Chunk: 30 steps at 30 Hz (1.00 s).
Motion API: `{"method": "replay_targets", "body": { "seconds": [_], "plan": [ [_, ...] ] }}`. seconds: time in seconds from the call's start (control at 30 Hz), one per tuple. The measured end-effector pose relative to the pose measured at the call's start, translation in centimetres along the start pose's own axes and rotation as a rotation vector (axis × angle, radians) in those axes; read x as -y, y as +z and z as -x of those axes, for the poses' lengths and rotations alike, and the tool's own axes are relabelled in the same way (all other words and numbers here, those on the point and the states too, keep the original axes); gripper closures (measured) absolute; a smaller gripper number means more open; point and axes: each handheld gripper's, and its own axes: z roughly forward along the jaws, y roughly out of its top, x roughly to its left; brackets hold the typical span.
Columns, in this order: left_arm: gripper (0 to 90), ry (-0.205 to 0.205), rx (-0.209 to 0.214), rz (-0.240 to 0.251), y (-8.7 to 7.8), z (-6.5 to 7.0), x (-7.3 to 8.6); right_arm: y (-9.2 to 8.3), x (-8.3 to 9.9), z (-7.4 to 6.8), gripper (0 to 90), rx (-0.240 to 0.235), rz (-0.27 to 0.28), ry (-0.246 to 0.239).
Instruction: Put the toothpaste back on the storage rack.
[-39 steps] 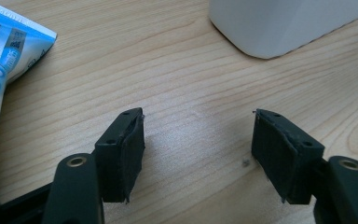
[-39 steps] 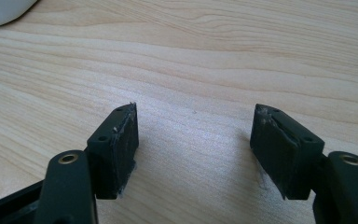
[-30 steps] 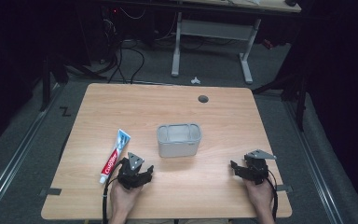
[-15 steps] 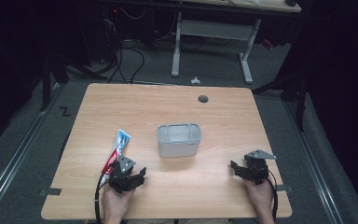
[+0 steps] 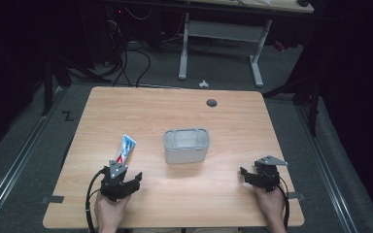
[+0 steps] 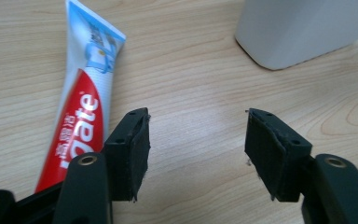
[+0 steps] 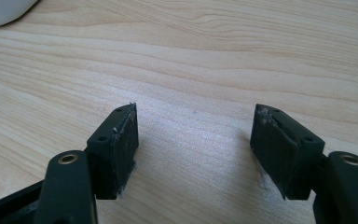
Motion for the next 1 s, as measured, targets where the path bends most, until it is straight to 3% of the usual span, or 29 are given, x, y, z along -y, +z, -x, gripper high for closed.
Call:
{"method": "replay_targets", "body": {
  "seconds": [0.23,0.6,0.87,1.0],
  "plan": [
    [43.5,-0.001,-0.011,0.017,-1.1,-0.5,-0.5,0.0,0.0,0.0,32.6,0.0,0.0,0.0],
    [44.6,-0.044,-0.02,0.022,-2.2,-2.9,-1.4,0.0,0.0,0.0,32.6,0.0,0.0,0.0],
    [44.4,-0.081,-0.022,0.012,-2.2,-4.5,-1.7,0.0,0.0,0.0,32.6,0.0,0.0,0.001],
    [44.4,-0.107,-0.023,-0.018,-1.6,-5.7,-1.8,0.0,0.0,0.0,32.6,0.0,0.0,0.001]
  ]
}}
